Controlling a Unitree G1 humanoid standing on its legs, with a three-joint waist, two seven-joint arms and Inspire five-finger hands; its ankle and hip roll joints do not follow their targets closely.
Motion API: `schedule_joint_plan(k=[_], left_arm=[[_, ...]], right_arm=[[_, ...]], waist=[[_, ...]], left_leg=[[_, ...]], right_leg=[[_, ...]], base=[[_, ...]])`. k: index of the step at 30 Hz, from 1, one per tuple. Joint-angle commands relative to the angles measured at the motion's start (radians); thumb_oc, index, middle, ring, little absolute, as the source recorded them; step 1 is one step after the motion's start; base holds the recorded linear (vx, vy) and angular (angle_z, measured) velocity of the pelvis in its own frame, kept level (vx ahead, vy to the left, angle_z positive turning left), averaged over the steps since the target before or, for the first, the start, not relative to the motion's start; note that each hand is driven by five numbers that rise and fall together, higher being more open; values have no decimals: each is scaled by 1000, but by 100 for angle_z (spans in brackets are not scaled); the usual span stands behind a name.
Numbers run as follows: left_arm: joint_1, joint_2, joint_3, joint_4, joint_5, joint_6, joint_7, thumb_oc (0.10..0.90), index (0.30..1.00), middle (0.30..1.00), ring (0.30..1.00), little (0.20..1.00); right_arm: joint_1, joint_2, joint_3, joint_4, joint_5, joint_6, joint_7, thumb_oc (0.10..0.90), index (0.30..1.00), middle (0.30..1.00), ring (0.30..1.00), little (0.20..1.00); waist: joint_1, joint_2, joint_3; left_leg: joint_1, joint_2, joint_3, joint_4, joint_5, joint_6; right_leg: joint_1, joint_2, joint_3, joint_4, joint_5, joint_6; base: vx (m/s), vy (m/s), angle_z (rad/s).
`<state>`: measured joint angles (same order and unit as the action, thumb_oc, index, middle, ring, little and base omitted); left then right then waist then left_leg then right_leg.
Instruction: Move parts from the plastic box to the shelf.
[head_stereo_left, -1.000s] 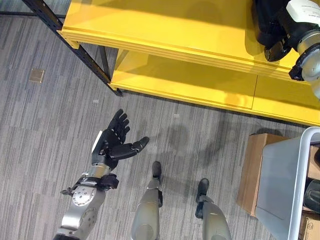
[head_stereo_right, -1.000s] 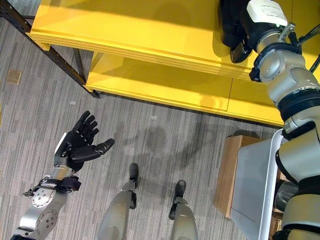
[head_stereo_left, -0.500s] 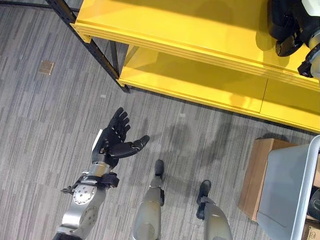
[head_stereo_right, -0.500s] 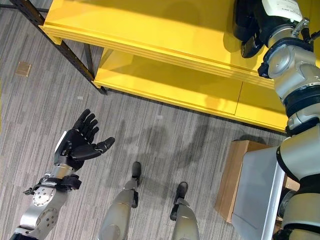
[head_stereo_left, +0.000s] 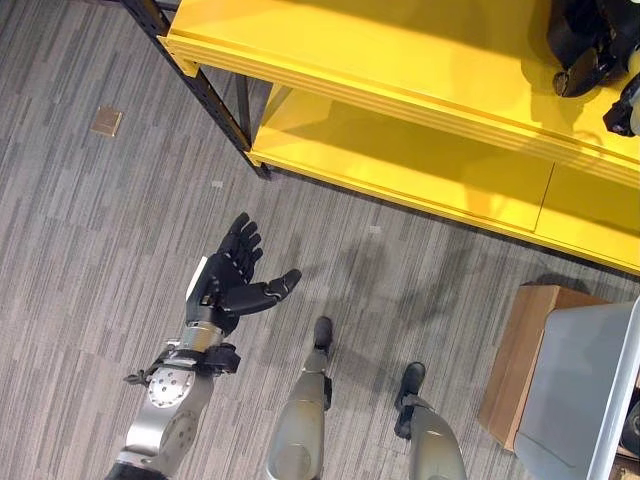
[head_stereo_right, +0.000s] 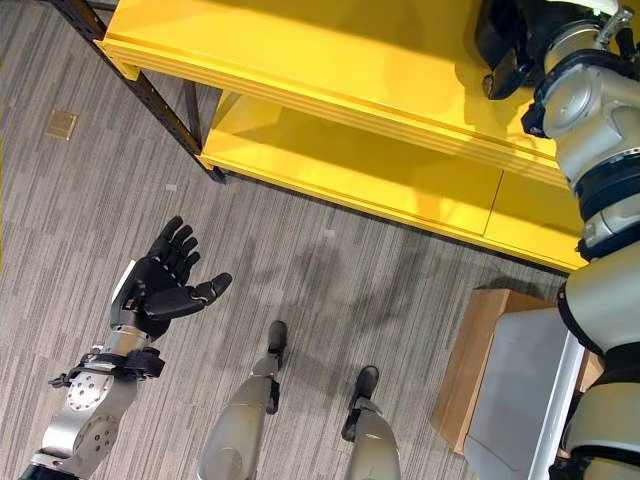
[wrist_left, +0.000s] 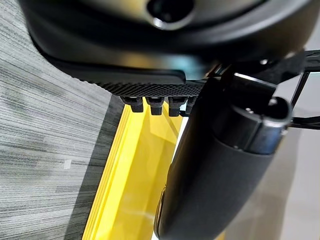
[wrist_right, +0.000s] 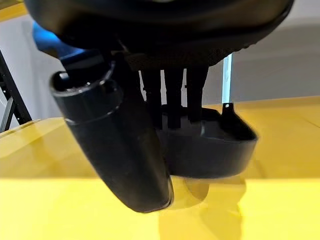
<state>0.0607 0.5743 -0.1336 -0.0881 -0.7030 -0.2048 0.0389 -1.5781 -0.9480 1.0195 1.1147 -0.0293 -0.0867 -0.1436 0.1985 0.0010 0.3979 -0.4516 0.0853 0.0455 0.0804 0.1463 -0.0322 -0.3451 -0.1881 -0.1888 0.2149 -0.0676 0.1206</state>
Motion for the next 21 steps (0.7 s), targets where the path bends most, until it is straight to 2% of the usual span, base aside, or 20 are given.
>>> schedule_joint_plan(k=[1,2,3,6,7,8,10,21], left_arm=[[-12,58,14,-139,-23,-122,3,900,1000,1000,1000,1000],[-11,57,16,-138,-22,-122,6,900,1000,1000,1000,1000],[-10,56,16,-138,-22,-122,7,900,1000,1000,1000,1000],[-8,56,19,-138,-21,-122,7,900,1000,1000,1000,1000],[-7,56,19,-138,-21,-122,7,900,1000,1000,1000,1000],[-12,57,19,-135,-20,-121,9,900,1000,1000,1000,1000],[-12,59,19,-135,-19,-121,9,900,1000,1000,1000,1000],[-13,65,33,-125,-5,-105,20,900,1000,1000,1000,1000]], right_arm=[[-202,-15,61,32,37,-11,-94,900,1000,1000,1000,1000],[-200,-14,58,35,40,-11,-95,900,1000,1000,1000,1000],[-199,-11,54,37,40,-10,-96,900,1000,1000,1000,1000],[-195,-11,54,21,37,-9,-94,900,1000,1000,1000,1000],[-194,-10,54,21,37,-9,-93,900,1000,1000,1000,1000],[-192,-13,55,4,31,-9,-95,900,1000,1000,1000,1000],[-192,-18,59,-11,27,-9,-95,900,1000,1000,1000,1000],[-143,-75,38,-260,11,-7,-85,900,1000,1000,1000,1000]], waist=[[0,-32,-44],[-1,-32,-43],[-1,-30,-41],[-4,-32,-41],[-5,-35,-45],[-7,-34,-41],[-11,-36,-41],[-34,-52,-37]], left_leg=[[-27,70,-27,136,-127,-55],[-25,70,-28,135,-127,-55],[-35,71,-23,131,-103,-47],[-33,72,-23,132,-104,-46],[-23,71,-28,133,-127,-54],[-33,73,-24,133,-105,-46],[-35,74,-23,135,-105,-45],[-29,80,-21,143,-112,-44]], right_leg=[[99,38,6,-36,-81,-43],[98,38,6,-35,-81,-43],[88,39,1,-37,-62,-48],[88,41,5,-36,-61,-48],[97,41,11,-35,-79,-45],[87,41,4,-34,-62,-48],[84,41,5,-31,-61,-48],[86,46,8,-25,-62,-53]], base=[[0,0,0],[-82,18,-1],[-80,11,-1],[-5,-2,-1],[0,0,0],[0,0,0],[-51,7,-4],[-4,0,0]])
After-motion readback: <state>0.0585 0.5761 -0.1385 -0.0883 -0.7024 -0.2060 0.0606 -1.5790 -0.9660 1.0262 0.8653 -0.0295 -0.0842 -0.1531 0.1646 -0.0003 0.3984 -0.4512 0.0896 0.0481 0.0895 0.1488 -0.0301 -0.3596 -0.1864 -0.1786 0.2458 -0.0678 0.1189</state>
